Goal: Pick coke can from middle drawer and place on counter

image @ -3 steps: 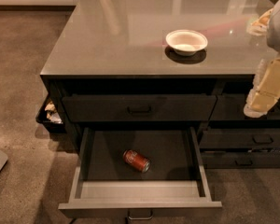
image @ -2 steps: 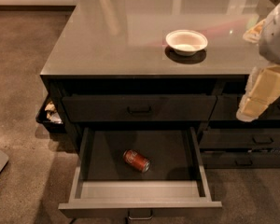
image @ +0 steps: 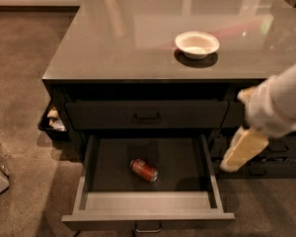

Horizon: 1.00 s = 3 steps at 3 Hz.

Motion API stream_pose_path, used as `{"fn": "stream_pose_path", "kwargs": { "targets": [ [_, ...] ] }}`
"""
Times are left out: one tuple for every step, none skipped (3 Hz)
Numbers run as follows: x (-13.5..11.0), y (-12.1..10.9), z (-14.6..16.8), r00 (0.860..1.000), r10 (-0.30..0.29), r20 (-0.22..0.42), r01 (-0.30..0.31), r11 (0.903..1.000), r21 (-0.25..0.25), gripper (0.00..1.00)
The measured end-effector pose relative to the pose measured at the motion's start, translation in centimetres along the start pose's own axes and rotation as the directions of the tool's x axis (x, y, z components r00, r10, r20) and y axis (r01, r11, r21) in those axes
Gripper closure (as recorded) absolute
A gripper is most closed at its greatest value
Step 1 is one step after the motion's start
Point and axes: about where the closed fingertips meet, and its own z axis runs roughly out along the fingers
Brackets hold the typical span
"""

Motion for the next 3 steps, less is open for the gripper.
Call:
{"fn": "stream_pose_path", "kwargs": {
  "targets": [
    [1.68,2.56,9.83,0.99,0.115,0.08,-0.112,0.9927,-0.045,0.0],
    [1.65,2.54,9.79,0.99,0.115,0.08,-0.112,0.9928,-0.044,0.0],
    [1.75,2.37,10.47,0.984,0.15,0.1,-0.149,0.9886,-0.024,0.0]
  ]
}}
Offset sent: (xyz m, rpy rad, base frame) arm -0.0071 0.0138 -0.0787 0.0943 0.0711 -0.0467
